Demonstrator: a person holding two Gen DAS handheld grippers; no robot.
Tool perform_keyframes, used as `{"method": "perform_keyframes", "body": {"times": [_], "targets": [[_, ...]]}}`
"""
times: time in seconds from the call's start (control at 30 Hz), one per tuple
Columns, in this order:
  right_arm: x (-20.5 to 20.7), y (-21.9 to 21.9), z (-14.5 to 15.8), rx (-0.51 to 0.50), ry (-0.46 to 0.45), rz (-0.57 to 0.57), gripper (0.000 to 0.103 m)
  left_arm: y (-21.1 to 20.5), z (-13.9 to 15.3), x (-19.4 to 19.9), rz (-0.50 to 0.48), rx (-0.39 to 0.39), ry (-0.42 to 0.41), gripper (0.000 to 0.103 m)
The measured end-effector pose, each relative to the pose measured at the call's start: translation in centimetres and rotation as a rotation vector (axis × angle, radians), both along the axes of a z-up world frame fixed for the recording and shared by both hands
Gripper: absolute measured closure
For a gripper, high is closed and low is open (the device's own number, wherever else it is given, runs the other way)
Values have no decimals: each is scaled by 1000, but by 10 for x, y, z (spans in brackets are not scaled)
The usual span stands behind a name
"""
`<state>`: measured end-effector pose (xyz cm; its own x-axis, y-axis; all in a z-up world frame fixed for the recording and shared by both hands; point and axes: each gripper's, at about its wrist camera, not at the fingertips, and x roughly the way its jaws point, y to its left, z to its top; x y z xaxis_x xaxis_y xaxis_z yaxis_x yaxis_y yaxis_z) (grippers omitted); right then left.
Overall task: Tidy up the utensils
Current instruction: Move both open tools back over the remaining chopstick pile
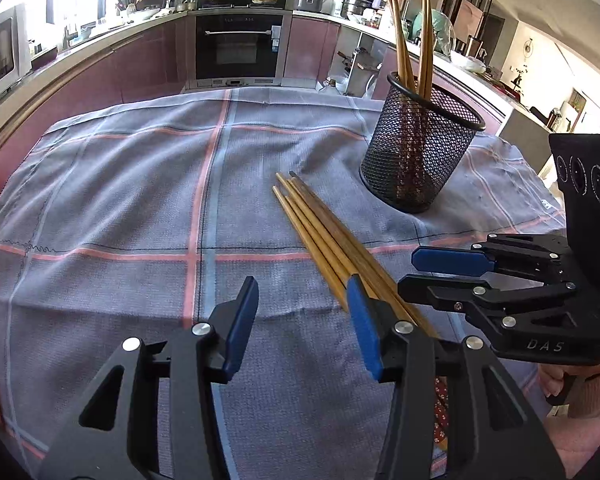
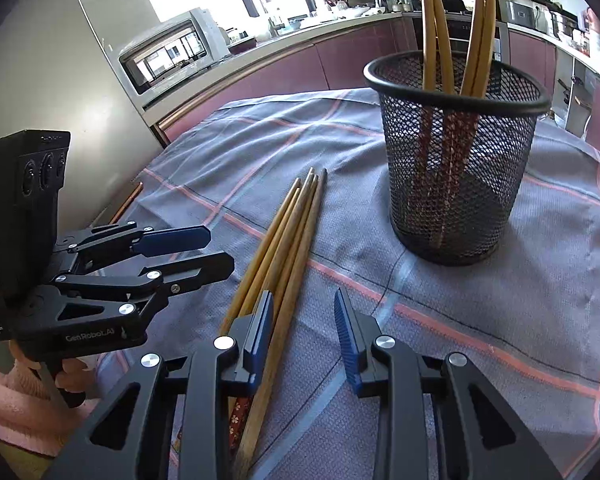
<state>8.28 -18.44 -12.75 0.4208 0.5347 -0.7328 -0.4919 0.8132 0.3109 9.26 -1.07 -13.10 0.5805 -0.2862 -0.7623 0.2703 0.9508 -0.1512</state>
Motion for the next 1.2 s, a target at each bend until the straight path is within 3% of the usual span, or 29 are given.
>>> {"method": "perform_keyframes", "body": {"times": [0.63, 1.07, 1.13, 1.2], "targets": [[-2, 6, -1, -61, -34, -5, 77, -14, -13, 2, -37, 43, 27, 57], [-5, 7, 3, -79, -52, -9, 78, -14, -15, -1, -40, 87, 28, 70], [-4, 8, 3, -74, -54, -10, 79, -13, -15, -1, -38, 86, 29, 71], [-5, 11, 3, -72, -56, 4, 88, -12, -16, -1, -38, 82, 30, 71]]}}
